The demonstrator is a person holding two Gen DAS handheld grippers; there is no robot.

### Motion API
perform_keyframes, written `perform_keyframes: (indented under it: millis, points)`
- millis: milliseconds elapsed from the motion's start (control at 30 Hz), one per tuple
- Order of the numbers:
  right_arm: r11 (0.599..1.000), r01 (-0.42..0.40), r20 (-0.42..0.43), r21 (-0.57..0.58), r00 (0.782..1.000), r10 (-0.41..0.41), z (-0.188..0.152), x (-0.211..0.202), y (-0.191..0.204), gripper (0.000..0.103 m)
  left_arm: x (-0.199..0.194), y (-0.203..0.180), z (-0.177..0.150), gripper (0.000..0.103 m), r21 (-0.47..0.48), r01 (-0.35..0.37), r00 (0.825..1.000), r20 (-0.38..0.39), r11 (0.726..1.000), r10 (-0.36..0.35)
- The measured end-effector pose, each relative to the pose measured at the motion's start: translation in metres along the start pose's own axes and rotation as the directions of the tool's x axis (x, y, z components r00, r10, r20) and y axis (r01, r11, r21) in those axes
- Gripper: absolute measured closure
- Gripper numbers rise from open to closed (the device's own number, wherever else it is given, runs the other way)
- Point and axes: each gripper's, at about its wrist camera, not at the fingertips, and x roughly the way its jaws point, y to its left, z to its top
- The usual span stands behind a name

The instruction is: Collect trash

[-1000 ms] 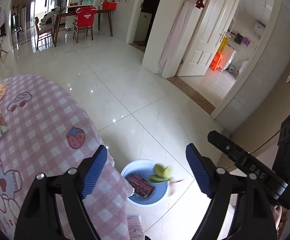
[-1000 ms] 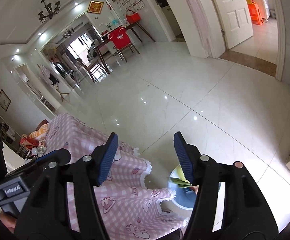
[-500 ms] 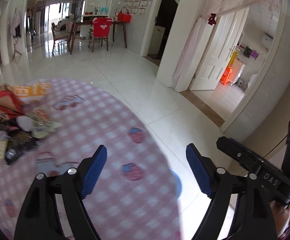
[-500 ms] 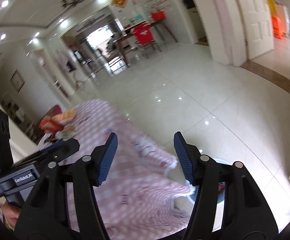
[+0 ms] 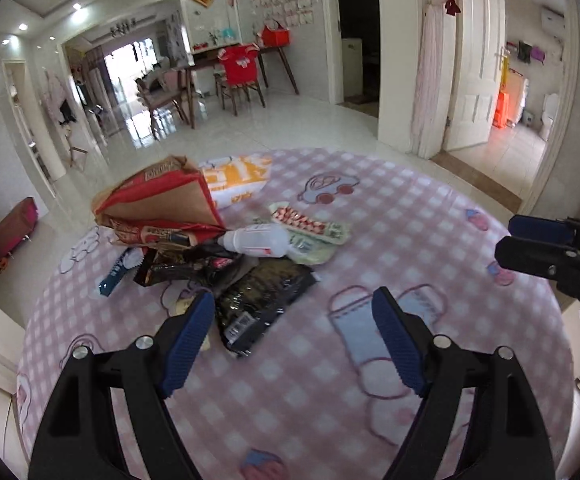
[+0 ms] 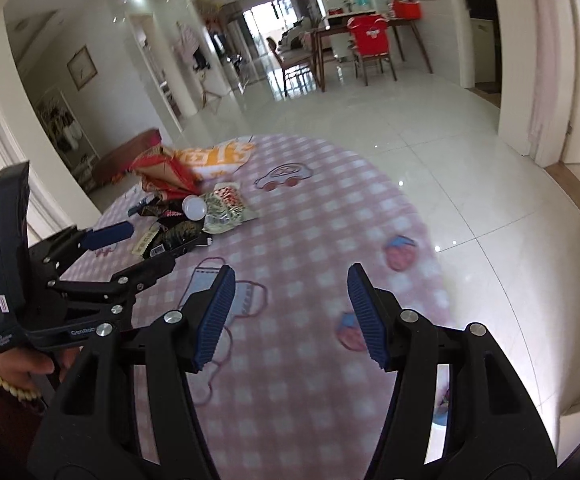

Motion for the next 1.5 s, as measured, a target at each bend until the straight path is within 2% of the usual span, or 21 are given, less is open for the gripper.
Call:
perform_keyframes:
  millis: [67, 133, 200, 300, 367, 400, 500, 567, 800, 900, 1033, 1267, 1500]
  points:
    - [1.000, -0.002, -0.009, -0.014, 1.000, 0.002, 0.005, 0.012, 0.008, 0.045, 0.009, 0.010, 0.001, 0.024, 0.008, -0.016, 1.000, -0.008, 1.000, 0.016]
    - [1.000, 0.000, -0.018, -0.027, 1.000, 0.000, 0.011, 0.024, 0.015, 0.045, 0.017, 0.011, 0.004, 0.043, 0.014, 0.001, 1.000, -0.027, 1.000, 0.000]
    - [0.999, -0.001, -0.025, -0.036, 1.000, 0.000, 0.016, 0.034, 0.019, 0.045, 0.030, 0.010, 0.006, 0.049, 0.027, 0.017, 0.999, -0.047, 1.000, -0.016]
    - [0.998, 0.001, -0.031, -0.055, 1.000, -0.003, 0.022, 0.046, 0.027, 0.045, 0.040, 0.005, 0.006, 0.053, 0.075, -0.016, 0.999, -0.051, 0.997, 0.020]
    - [0.997, 0.005, -0.037, -0.072, 0.999, -0.008, 0.028, 0.055, 0.031, 0.045, 0.042, 0.003, 0.005, 0.064, 0.082, -0.003, 0.999, -0.053, 0.997, 0.007]
    - [0.997, 0.007, -0.042, -0.080, 0.999, -0.010, 0.031, 0.060, 0.034, 0.045, 0.042, 0.001, 0.005, 0.073, 0.095, -0.034, 0.998, -0.051, 0.995, 0.039]
    - [0.993, 0.032, -0.061, -0.110, 0.997, -0.039, 0.041, 0.079, 0.039, 0.046, 0.038, 0.006, 0.006, 0.084, 0.054, -0.011, 0.999, -0.051, 0.998, 0.014]
    - [0.991, 0.029, -0.083, -0.130, 0.996, -0.040, 0.045, 0.090, 0.043, 0.050, 0.032, 0.014, 0.006, 0.088, 0.004, 0.021, 0.998, -0.052, 1.000, -0.021]
    - [0.978, 0.004, -0.142, -0.208, 0.989, -0.034, 0.052, 0.121, 0.062, 0.062, 0.020, 0.037, 0.001, 0.091, -0.110, 0.040, 0.997, -0.055, 0.993, -0.046]
    - [0.968, 0.012, -0.165, -0.252, 0.985, -0.055, 0.052, 0.132, 0.067, 0.080, 0.013, 0.043, -0.001, 0.091, -0.141, 0.047, 0.998, -0.044, 0.989, -0.053]
    - [0.969, 0.000, -0.157, -0.246, 0.987, -0.040, 0.051, 0.125, 0.063, 0.087, 0.002, 0.052, -0.003, 0.091, -0.206, 0.059, 0.998, -0.024, 0.977, -0.065]
    - [0.988, -0.042, -0.084, -0.145, 0.996, 0.029, 0.038, 0.067, 0.038, 0.087, -0.037, 0.054, -0.002, 0.091, -0.286, 0.101, 0.994, 0.064, 0.953, -0.086]
    - [0.996, -0.088, 0.027, -0.023, 0.996, 0.088, 0.019, -0.015, 0.004, 0.087, -0.075, 0.013, 0.014, 0.091, -0.245, 0.191, 0.977, 0.144, 0.951, -0.159]
